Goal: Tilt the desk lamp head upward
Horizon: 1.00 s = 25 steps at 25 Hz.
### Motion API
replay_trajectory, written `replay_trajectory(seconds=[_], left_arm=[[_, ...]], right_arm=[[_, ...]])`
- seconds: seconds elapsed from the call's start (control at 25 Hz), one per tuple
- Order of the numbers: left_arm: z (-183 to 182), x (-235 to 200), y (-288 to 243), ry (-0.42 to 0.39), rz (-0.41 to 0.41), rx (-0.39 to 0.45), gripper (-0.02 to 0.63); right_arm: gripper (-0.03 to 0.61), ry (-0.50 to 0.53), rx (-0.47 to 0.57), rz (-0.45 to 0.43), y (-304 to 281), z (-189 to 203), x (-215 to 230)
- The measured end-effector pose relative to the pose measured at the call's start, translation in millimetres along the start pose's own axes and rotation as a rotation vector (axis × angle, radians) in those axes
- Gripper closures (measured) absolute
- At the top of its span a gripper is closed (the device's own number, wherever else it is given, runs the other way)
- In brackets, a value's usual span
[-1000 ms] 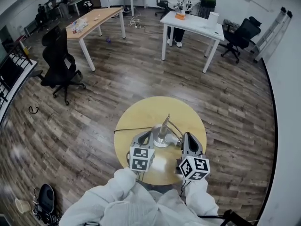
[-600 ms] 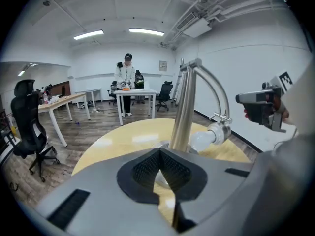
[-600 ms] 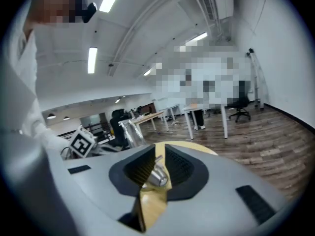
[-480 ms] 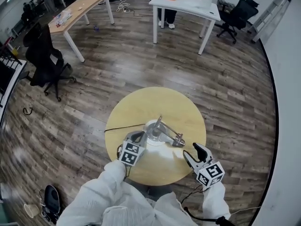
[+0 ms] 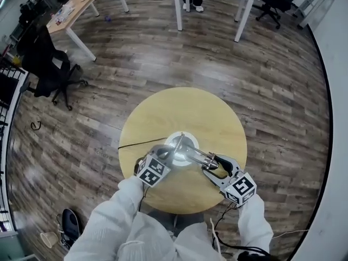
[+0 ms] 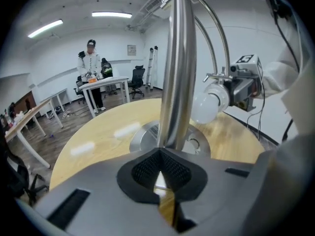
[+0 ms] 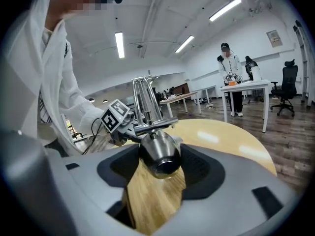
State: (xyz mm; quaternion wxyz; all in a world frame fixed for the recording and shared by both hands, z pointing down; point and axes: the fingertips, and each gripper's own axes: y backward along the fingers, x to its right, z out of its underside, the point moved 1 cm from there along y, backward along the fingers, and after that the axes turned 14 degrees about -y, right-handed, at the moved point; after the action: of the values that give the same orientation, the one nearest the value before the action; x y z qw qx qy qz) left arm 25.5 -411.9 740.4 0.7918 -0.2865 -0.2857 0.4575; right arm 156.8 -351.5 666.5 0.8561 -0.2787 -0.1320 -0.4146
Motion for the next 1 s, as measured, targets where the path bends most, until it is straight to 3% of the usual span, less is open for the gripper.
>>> replay_trajectory(seconds=[0.08, 0.16, 0.24, 0.44, 0.6, 1.0], left_arm=[[1.3, 0.8, -2.4, -0.03, 0.01, -0.014, 0.614], [2.8, -0.9, -3.2, 0.002, 0.013, -0.014, 0.614], [3.0, -1.3, -4.4, 0.037, 0.019, -0.019, 0.614], [2.0, 0.0, -4.1, -0.007, -0.005, -0.068, 0.614], [2.8, 0.0, -3.7, 0.013, -0.006, -0.092, 0.615], [1.9, -1.0, -1.3, 0.015, 0.075, -0.16, 0.617]], right_arm=[[0.322, -0.015, 0.001, -0.024, -3.1, 0.4, 1.8], [0.322, -0.025, -0.006, -0.031, -3.9, 0.0, 2.5], [0.322, -0.034, -0.021, -0.023, -2.9, -0.2, 3.1], [0.322, -0.038, -0.043, 0.006, 4.8, -4.1, 1.6], [0.322, -0.048, -0.057, 0.035, 12.7, -6.7, 0.2], [0.324, 0.054, -0.076, 0.132, 70.5, -53.2, -23.4]])
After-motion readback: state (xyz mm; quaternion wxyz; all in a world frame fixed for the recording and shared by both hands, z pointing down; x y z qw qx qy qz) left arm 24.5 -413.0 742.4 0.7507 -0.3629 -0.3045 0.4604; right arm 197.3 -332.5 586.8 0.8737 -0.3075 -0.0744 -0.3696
